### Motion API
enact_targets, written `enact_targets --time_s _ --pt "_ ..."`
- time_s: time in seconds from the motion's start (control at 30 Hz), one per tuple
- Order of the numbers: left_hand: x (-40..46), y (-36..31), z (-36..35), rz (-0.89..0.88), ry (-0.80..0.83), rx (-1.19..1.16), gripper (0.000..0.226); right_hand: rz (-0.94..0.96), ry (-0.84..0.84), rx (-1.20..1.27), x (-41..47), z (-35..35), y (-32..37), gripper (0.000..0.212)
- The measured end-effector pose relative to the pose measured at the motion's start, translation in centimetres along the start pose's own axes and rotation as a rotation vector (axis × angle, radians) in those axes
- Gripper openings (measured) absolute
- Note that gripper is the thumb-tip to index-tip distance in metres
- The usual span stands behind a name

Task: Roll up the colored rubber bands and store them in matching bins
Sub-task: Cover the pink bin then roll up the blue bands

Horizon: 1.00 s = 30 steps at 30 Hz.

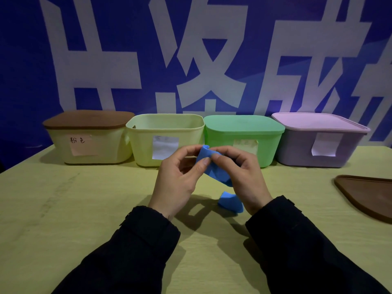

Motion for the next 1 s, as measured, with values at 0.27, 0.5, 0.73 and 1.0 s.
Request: enact_targets --time_s 0.27,0.5,0.73,1.0 --pt "0.0 -0.1 0.0 -0.017 -0.031 -0.021 0.020 0.021 -0.046 -0.111 0.2 0.2 0.3 0.008" --pt "0.0 -0.3 -0.1 -0.037 -0.043 -0.030 0.020 0.060 -0.127 -0.142 0.2 0.4 0.5 0.007" --pt "0.0 0.6 -0.3 -0.015 0.033 0.017 0.024 0.042 -0.071 -0.049 0.0 0.0 0.2 0.006" --pt "0.1 1.0 -0.2 0.002 0.050 -0.003 0.024 -0.059 0.042 0.028 0.2 -0.1 -0.1 0.020"
Point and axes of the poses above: each hand's wrist, its own x-axis towards the middle knuckle, its own z-axis out of the back of the hand, y = z × x, the point moved 3 cm from there along x, towards the middle knuckle, and after that the axes turned 5 degrees about y, right-handed, at the moved point
